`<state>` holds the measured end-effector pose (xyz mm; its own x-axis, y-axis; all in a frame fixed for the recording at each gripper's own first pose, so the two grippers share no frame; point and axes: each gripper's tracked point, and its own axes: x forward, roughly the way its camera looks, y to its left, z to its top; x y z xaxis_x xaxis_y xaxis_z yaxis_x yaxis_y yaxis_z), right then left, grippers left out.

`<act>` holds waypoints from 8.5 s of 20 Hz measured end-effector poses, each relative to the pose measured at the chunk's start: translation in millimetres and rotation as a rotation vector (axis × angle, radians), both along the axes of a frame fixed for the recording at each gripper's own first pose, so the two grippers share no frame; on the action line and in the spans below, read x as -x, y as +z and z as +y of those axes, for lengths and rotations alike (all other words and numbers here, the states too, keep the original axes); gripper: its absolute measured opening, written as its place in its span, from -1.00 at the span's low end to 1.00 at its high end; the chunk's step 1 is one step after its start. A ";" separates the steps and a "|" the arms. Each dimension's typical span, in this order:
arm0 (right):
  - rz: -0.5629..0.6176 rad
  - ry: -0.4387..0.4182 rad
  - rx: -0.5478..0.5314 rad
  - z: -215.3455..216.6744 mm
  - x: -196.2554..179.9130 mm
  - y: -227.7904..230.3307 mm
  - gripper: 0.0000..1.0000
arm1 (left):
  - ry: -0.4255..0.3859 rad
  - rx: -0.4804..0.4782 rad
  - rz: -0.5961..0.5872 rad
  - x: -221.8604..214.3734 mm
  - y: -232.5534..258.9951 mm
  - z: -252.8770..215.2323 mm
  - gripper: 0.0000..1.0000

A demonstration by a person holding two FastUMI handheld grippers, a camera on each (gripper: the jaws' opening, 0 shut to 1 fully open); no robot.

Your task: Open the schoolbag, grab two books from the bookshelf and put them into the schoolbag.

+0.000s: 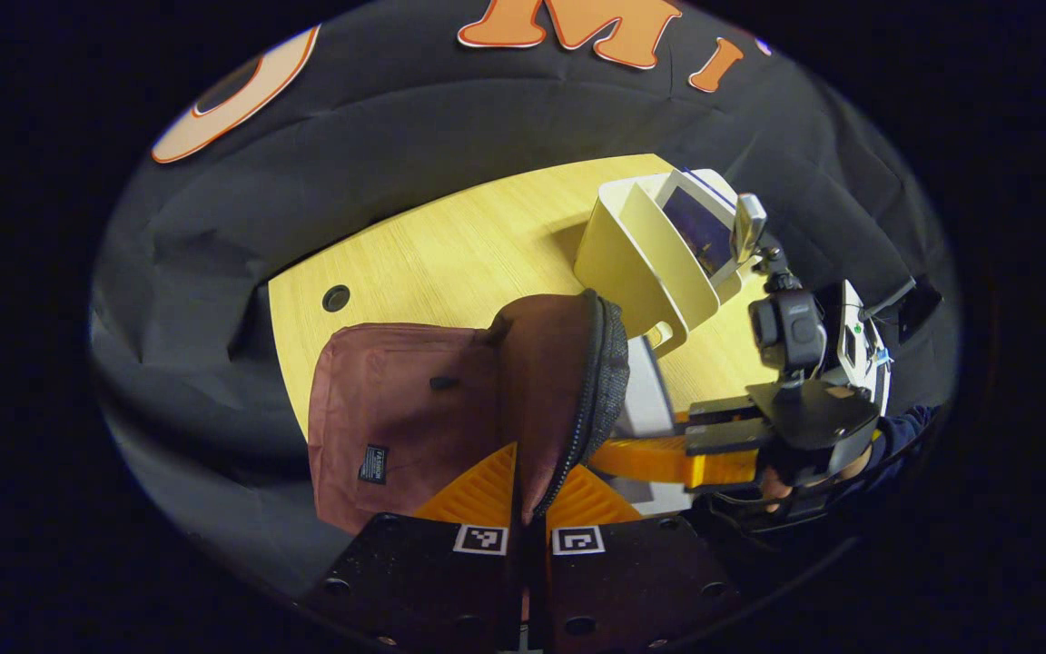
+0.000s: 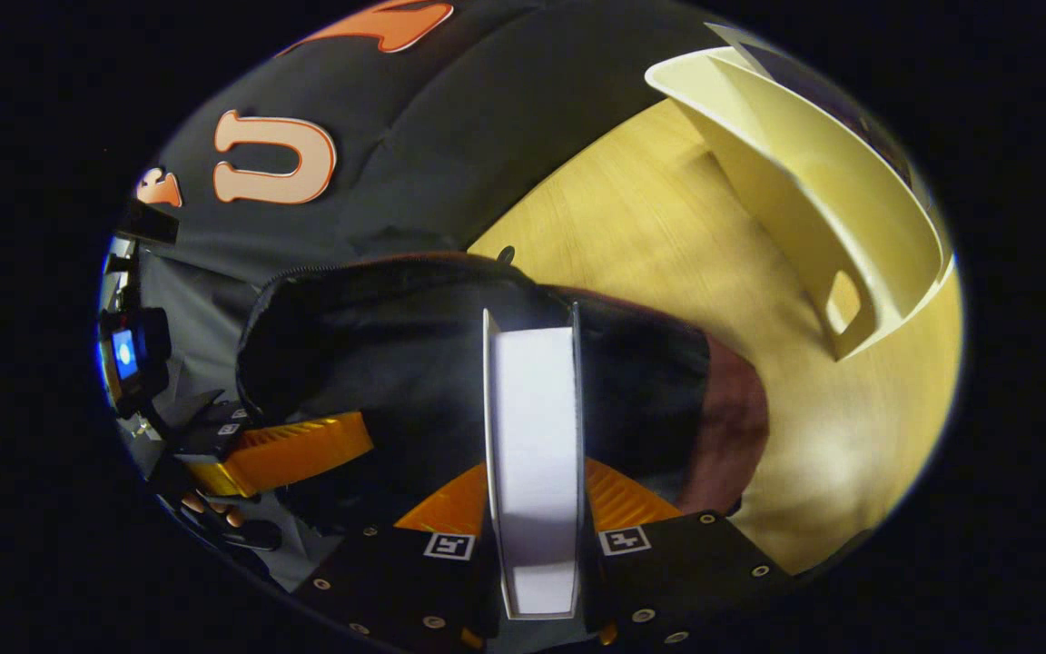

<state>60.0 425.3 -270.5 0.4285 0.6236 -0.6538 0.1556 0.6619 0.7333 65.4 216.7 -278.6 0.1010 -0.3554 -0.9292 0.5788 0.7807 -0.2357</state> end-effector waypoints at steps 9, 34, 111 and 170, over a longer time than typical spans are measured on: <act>0.026 -0.137 -0.159 23.2 1.4 -17.0 -0.29 | -0.018 0.031 -0.005 15.1 0.7 -5.7 -0.92; -0.068 0.193 0.392 -175.4 72.4 64.1 0.95 | 0.056 0.040 -0.007 23.2 -12.6 -13.6 -0.92; -0.046 -0.029 0.261 -221.3 24.9 166.9 -0.22 | 0.118 0.136 0.061 20.0 -56.6 -2.5 -0.92; -0.290 -0.151 0.408 -272.5 33.0 83.4 0.95 | 0.321 0.280 -0.138 61.9 37.8 -148.7 0.96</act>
<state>27.1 152.8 -187.0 0.6938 0.2601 -0.6716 0.0999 0.8887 0.4474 3.5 67.9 -240.8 0.3639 -0.5219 -0.7715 0.3587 0.8429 -0.4010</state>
